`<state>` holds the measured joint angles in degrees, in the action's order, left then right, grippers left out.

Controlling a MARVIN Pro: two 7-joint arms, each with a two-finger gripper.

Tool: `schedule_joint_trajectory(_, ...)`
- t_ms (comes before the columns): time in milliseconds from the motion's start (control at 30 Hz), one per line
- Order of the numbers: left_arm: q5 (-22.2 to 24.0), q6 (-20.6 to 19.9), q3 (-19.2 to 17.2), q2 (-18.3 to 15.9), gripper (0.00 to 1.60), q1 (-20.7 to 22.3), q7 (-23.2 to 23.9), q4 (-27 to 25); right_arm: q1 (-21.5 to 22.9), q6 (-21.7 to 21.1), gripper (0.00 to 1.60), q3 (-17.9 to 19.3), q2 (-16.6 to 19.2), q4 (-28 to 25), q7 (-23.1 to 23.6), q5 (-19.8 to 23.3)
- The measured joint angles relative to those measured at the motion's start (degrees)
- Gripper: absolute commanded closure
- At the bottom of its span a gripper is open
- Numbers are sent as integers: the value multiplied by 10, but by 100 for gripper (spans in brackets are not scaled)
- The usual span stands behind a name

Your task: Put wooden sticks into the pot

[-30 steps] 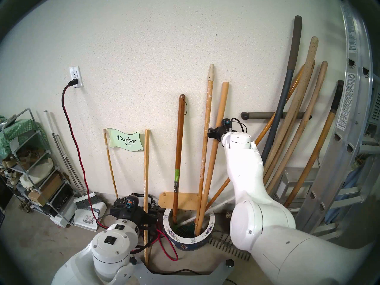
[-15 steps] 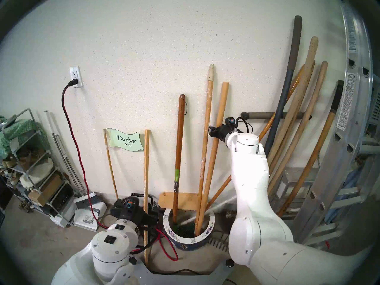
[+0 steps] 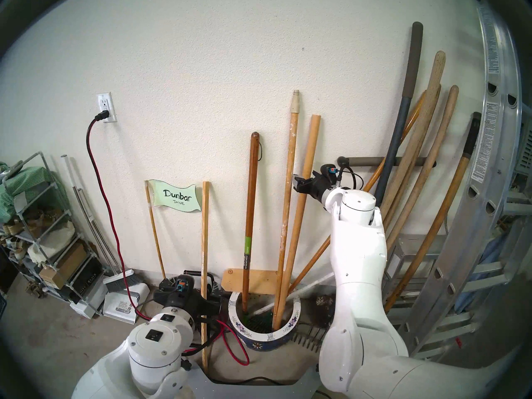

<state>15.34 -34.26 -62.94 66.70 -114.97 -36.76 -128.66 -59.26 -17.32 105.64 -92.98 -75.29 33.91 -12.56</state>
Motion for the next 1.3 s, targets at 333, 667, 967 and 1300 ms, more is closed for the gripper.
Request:
schedule_joint_trajectory(333,-6,6,4,0,0,0,-8,1,-59,34,0,0,0,-91,29,4)
schedule_joint_trajectory(667,-38,-1,26,-7,0,11,-26,14,-130,38,0,35,1,-181,70,-6)
schedule_joint_trajectory(967,-28,-5,-24,-23,0,55,-12,100,-189,30,0,46,-2,-233,103,-11)
schedule_joint_trajectory(1300,-5,22,-98,-36,0,127,50,208,-259,15,0,35,1,-280,143,4)
